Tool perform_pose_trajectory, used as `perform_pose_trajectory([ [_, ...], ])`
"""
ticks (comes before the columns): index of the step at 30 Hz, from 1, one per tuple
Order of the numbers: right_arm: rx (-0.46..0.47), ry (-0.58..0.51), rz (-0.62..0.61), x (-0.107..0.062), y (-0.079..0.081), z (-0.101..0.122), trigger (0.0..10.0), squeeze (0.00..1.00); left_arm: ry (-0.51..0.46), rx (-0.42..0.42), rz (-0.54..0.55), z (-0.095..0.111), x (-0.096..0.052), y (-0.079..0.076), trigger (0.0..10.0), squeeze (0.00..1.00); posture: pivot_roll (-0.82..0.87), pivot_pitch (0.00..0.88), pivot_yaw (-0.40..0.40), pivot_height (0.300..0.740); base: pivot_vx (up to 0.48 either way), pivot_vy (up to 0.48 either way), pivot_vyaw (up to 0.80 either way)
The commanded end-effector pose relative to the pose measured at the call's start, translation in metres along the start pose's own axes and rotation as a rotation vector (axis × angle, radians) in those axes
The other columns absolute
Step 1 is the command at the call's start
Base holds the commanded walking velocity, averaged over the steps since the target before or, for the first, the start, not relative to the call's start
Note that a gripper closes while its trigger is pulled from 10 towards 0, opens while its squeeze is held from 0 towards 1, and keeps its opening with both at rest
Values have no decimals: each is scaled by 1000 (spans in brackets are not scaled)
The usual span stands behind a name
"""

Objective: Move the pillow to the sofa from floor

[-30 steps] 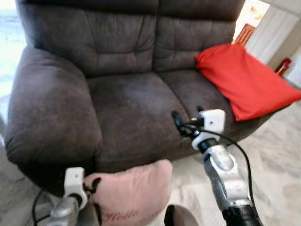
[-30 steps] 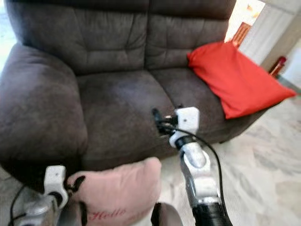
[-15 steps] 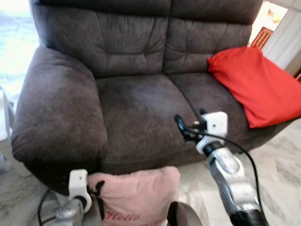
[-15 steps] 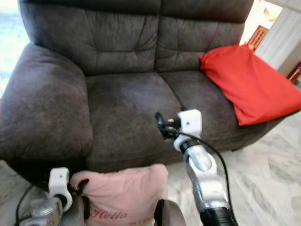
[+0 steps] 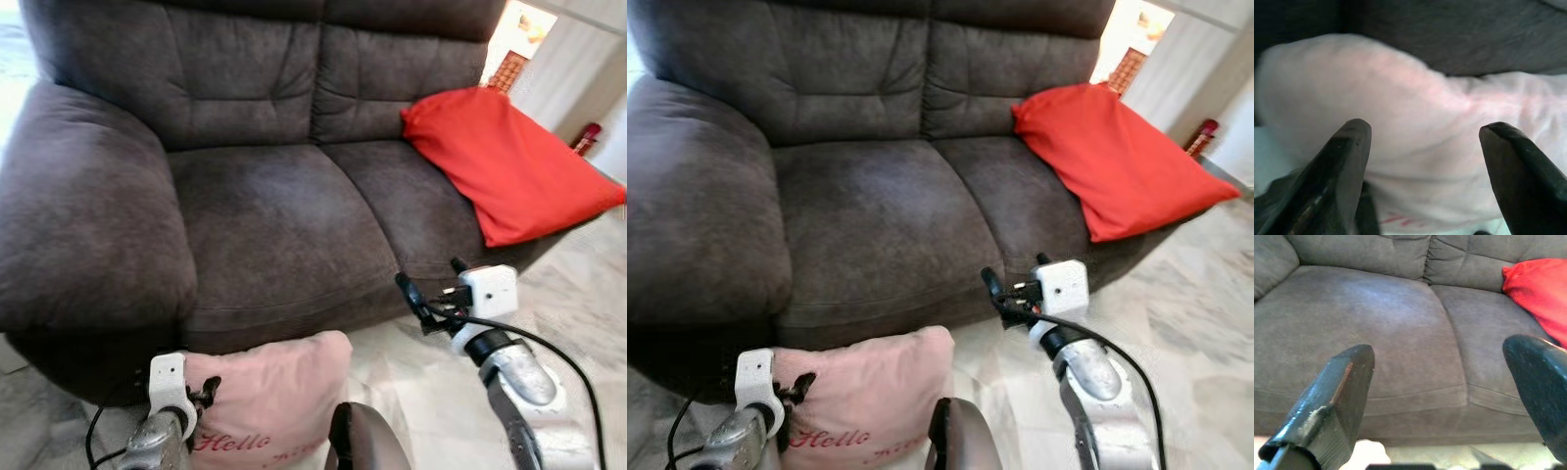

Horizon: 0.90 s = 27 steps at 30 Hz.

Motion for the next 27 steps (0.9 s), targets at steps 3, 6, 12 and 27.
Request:
perform_pose_trajectory([
  [3, -23, 7, 2, -10, -12, 13, 10000, 0, -51, 22, 74, 15, 4, 4, 10000, 0, -53, 132, -326, 535, 0, 0, 0],
  [6, -30, 13, 16, -13, -14, 16, 10000, 0, -54, 43, 144, 18, 3, 12, 10000, 0, -54, 147, -338, 535, 0, 0, 0],
  [12, -38, 18, 35, -12, -14, 21, 10000, 0, -113, 53, 315, 36, 1, 35, 10000, 0, -42, 170, -350, 535, 0, 0, 0],
  [27, -31, 9, 52, -7, -9, 28, 10000, 0, -297, 36, 437, 72, -6, 43, 10000, 1000, -19, 178, -340, 535, 0, 0, 0],
])
Point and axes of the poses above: a point about 5 cm out from each wrist's last joint towards the gripper, its own x axis pointing out of the wrist towards the gripper, its own z axis along the axis of the wrist's last joint, y = z × x, the point moved 2 cm from there along x, pointing out of the wrist towards the gripper, and after that the axes turned 6 degrees about -x, right-handed, at the moved point
